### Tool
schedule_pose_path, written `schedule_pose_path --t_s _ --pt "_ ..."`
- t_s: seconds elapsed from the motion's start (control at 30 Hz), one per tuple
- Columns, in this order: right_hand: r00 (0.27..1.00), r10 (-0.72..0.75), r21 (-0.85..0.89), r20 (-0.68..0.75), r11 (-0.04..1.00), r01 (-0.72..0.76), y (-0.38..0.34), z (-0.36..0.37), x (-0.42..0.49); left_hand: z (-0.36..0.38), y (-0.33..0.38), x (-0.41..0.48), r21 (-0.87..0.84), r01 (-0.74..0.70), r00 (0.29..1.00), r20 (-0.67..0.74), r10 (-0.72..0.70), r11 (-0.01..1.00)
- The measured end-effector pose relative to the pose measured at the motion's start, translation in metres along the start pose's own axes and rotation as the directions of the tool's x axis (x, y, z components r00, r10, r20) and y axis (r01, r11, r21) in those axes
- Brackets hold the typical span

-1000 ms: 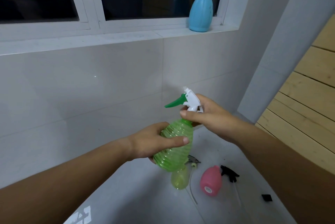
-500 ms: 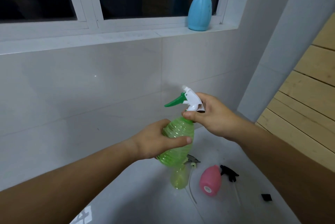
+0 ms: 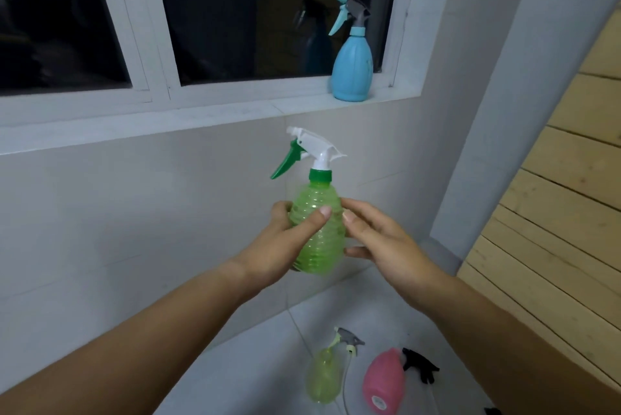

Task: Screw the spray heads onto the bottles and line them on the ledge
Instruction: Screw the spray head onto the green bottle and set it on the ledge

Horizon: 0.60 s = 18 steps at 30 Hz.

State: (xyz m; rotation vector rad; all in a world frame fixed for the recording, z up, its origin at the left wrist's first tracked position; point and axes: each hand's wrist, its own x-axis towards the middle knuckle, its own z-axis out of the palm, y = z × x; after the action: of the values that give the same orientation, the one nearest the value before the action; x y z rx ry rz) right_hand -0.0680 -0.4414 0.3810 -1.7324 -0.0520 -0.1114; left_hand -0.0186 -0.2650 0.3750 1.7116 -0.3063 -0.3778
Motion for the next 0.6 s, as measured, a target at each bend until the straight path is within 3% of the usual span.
schedule_pose_path --t_s 0.23,0.4,0.6 --pt "0.978 -0.183 -0.051 -0.101 0.983 0.179 -0.055 -0.02 0.056 -0.017 0.078 0.054 0.209 -0.205 0.975 -0.044 0.218 0.956" --pt "0.96 -0.233 -0.002 -0.156 0.972 0.235 -0.099 -0.028 0.129 -0.036 0.14 0.111 0.154 -0.348 0.911 -0.176 0.372 0.925" --pt "0.965 -0.232 0.012 -0.121 0.972 0.235 -0.11 -0.025 0.195 -0.062 0.152 0.167 0.157 -0.307 0.92 -0.204 0.335 0.939"
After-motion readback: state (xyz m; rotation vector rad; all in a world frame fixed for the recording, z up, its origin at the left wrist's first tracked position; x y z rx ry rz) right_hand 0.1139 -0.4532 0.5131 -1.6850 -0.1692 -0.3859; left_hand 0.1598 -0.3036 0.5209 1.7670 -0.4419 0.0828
